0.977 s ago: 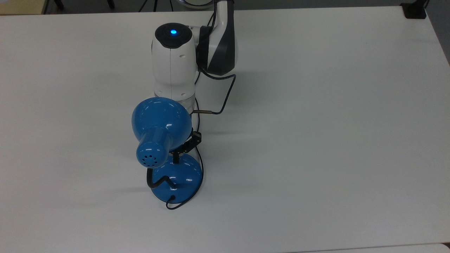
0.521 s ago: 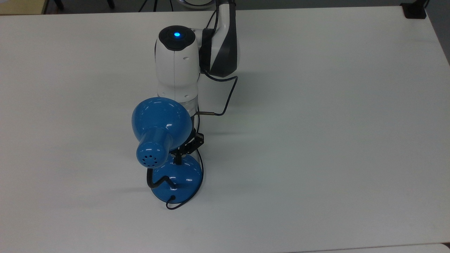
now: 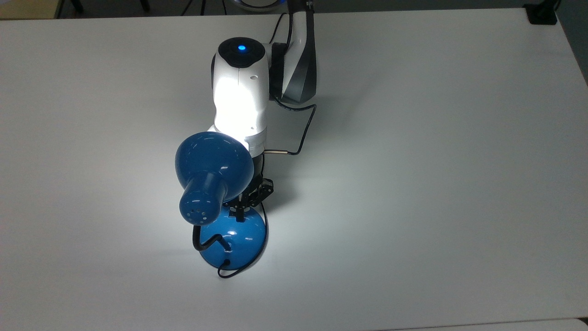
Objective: Turn on the lamp
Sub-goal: 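Lift the gripper up and away from the lamp base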
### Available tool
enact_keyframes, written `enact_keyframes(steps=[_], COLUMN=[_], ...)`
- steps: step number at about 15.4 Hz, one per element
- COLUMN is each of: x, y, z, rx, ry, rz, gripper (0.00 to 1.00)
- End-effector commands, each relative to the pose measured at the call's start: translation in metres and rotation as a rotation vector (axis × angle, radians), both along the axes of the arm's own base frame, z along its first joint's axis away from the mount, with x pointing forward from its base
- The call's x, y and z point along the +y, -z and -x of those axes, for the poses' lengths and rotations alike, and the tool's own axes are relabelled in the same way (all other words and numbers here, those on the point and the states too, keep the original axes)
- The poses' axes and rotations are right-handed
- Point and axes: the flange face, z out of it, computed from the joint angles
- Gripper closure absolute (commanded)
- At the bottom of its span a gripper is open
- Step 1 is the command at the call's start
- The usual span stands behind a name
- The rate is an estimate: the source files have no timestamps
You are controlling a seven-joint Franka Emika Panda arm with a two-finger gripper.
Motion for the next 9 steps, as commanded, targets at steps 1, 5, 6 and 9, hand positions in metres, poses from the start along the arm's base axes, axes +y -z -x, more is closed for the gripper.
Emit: enact_keyframes(steps=[1, 5, 6, 9], x=[0.008, 0.004, 0.003, -0.008], y=[-0.002, -0.026, -0.044, -0.092], z=[0.019, 0.058, 0.076, 0.106], rx=[0.010, 0.042, 0.088, 0.236], ry=[0.018, 0.032, 0.035, 0.046], rz=[-0.026, -0.066, -0.090, -0.138], gripper=[1.00, 1.00, 1.00, 0.96])
